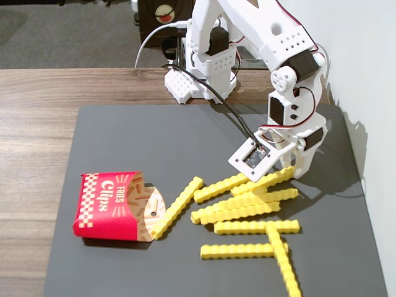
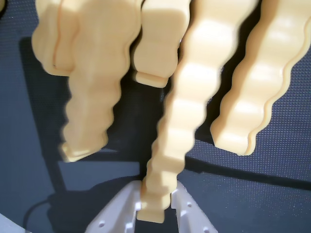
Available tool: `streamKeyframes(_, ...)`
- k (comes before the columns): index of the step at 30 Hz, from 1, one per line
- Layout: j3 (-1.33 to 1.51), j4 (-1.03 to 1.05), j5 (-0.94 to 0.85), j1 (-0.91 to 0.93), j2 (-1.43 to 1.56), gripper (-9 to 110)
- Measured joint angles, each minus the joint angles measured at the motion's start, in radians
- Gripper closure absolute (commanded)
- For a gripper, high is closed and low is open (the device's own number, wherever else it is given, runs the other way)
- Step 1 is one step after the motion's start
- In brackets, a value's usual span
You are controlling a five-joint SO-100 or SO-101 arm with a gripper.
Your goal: Grab a fry
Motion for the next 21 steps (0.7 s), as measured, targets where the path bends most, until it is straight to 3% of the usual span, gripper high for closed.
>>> streamKeyframes(12,-0.003,0.029,-0.032,-0.006,0.000,101)
streamKeyframes(21,-0.003,0.166,-0.201,0.005,0.064,101)
